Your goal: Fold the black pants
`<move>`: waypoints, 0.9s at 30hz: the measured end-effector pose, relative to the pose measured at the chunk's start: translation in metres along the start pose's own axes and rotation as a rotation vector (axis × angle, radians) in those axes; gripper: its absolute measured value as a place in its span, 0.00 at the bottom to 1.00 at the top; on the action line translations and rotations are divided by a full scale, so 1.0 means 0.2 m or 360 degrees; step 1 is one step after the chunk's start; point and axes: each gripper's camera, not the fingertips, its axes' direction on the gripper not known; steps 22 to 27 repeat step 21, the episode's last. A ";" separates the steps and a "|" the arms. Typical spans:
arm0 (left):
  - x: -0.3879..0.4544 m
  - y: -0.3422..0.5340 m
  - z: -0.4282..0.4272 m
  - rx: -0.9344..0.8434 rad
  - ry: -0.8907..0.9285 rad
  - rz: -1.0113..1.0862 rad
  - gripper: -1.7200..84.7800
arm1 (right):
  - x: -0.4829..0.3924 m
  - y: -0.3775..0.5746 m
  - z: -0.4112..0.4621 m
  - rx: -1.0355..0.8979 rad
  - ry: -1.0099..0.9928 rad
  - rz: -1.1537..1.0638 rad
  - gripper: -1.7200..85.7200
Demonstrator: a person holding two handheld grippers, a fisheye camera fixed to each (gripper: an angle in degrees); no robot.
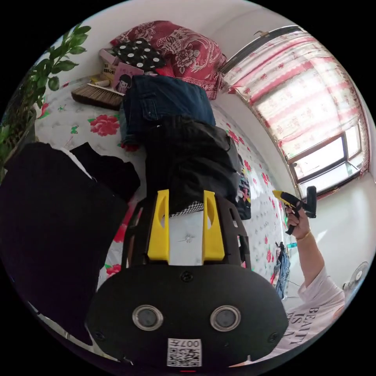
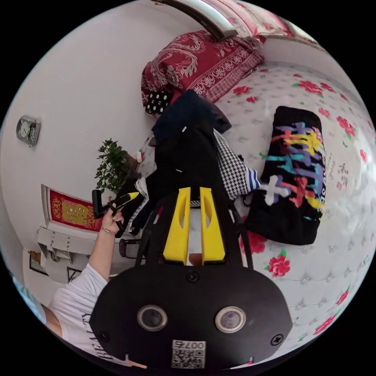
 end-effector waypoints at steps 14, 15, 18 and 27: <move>1.14 1.61 0.85 -0.0899 -0.0113 0.0813 0.13 | 0.21 2.46 -0.06 -0.0905 0.0927 0.0246 0.02; 1.27 1.67 0.89 -0.0948 -0.0088 0.0908 0.13 | 0.21 2.51 -0.07 -0.0907 0.0928 0.0265 0.02; 1.59 1.82 0.95 -0.1003 -0.0147 0.1206 0.12 | 0.19 2.78 -0.11 -0.0781 0.0874 0.0373 0.02; 1.83 1.93 0.95 -0.0997 -0.0189 0.1363 0.12 | 0.14 2.91 -0.19 -0.0628 0.0916 0.0287 0.03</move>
